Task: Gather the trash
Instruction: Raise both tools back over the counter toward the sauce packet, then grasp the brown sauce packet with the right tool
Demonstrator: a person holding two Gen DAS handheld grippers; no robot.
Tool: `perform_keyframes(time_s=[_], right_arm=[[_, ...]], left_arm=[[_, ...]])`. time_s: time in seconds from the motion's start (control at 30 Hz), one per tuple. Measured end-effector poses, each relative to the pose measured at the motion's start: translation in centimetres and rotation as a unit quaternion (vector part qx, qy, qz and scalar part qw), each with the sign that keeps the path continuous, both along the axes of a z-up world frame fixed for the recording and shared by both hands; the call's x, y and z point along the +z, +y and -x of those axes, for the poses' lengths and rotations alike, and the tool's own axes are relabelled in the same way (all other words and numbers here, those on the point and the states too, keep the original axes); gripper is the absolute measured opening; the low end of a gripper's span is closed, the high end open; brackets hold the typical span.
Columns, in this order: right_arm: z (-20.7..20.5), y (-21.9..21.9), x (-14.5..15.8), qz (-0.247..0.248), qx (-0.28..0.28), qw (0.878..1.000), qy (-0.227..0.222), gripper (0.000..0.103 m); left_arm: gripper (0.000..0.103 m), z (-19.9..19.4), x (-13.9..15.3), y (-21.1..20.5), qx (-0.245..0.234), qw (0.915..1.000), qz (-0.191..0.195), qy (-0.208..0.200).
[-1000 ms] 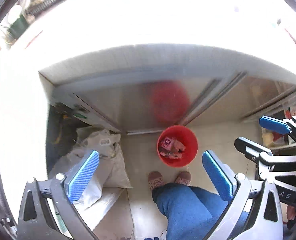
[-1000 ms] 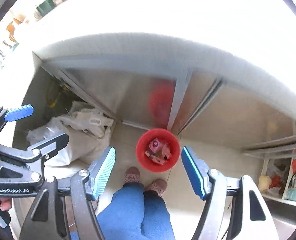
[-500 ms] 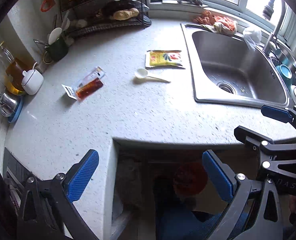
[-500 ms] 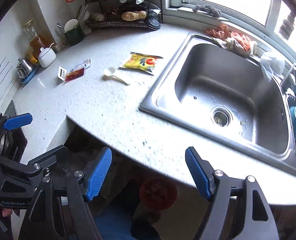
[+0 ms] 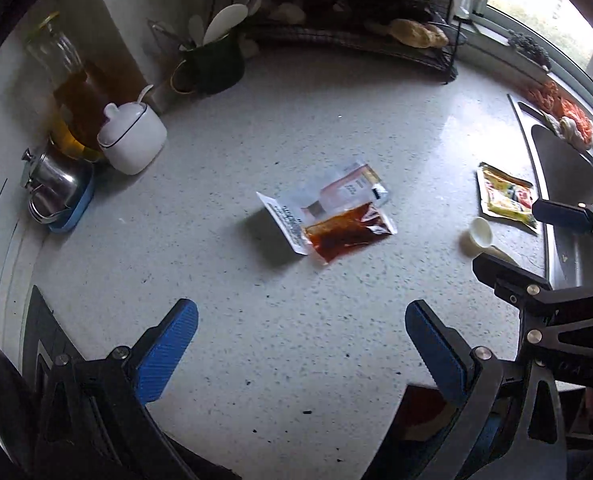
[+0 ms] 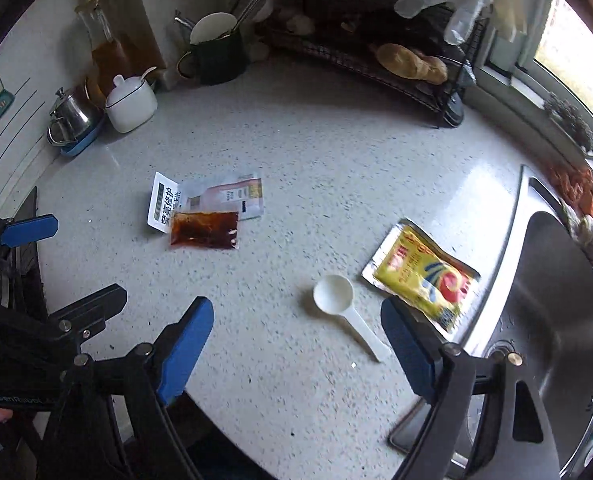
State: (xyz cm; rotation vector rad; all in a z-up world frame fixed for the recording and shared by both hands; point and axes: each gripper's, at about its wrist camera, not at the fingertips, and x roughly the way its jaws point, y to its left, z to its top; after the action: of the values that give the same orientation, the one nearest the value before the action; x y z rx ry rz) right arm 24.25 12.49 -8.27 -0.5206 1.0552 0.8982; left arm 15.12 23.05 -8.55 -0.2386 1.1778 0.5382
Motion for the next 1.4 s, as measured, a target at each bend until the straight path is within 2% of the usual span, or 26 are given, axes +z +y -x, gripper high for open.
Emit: perform_keyframes(time_s=[0.3, 0.43, 0.5, 0.6, 0.67, 0.73, 0.77, 0.97, 1.2, 1.27, 1.3, 1.33, 1.37, 1.4], right_arm=[[0.9, 8.3, -3.7, 0.034, 0.114, 0.993, 0.022, 0.088], [1.5, 10.4, -5.2, 0.044, 0.140, 0.988, 0.047, 0.088], [1.6, 11.2, -5.7, 0.050, 0.143, 0.987, 0.054, 0.084], [1.7, 11.5, -5.5, 0.044, 0.146, 0.987, 0.044, 0.073], [1.7, 11.3, -5.3, 0.041, 0.143, 0.988, 0.034, 0.053], [1.3, 11.1, -5.1, 0.041, 0.137, 0.989, 0.041, 0.044], [0.9, 11.1, -5.1, 0.040, 0.132, 0.989, 0.045, 0.035], [-0.3, 10.0, -5.0, 0.037, 0.113, 0.991, 0.062, 0.000], [-0.4, 9.0, -3.2, 0.009, 0.119, 0.991, 0.065, 0.000], [-0.1, 9.7, -3.0, 0.023, 0.132, 0.989, 0.060, 0.001], [0.0, 10.0, -3.0, 0.026, 0.139, 0.988, 0.062, 0.003], [0.4, 10.5, -3.0, 0.030, 0.144, 0.987, 0.058, 0.013], [0.6, 10.8, -2.8, 0.028, 0.151, 0.987, 0.054, 0.026], [0.8, 11.1, -2.6, 0.031, 0.158, 0.986, 0.044, 0.031]], left_arm=[[0.103, 2.2, -3.3, 6.5, 0.075, 0.9963, 0.028, 0.033], [0.103, 2.8, -4.4, 7.8, 0.095, 0.9938, 0.038, 0.043], [0.103, 2.9, -4.9, 8.1, 0.100, 0.9930, 0.043, 0.047], [0.103, 2.7, -5.2, 8.4, 0.098, 0.9928, 0.047, 0.050], [0.103, 2.2, -5.1, 8.3, 0.094, 0.9933, 0.048, 0.047], [0.103, 1.7, -4.9, 8.2, 0.089, 0.9938, 0.048, 0.045], [0.103, 1.5, -4.8, 8.2, 0.087, 0.9941, 0.048, 0.043], [0.103, -0.2, -4.3, 7.7, 0.071, 0.9956, 0.048, 0.038], [0.103, -2.4, -3.4, 7.6, 0.055, 0.9970, 0.044, 0.031], [0.103, -2.6, -3.1, 7.3, 0.053, 0.9973, 0.044, 0.028], [0.103, -2.8, -2.9, 7.3, 0.053, 0.9972, 0.045, 0.025], [0.103, -2.9, -2.8, 7.1, 0.053, 0.9972, 0.047, 0.023], [0.103, -2.8, -2.7, 7.1, 0.054, 0.9972, 0.047, 0.023], [0.103, -2.6, -2.6, 7.1, 0.055, 0.9972, 0.045, 0.023]])
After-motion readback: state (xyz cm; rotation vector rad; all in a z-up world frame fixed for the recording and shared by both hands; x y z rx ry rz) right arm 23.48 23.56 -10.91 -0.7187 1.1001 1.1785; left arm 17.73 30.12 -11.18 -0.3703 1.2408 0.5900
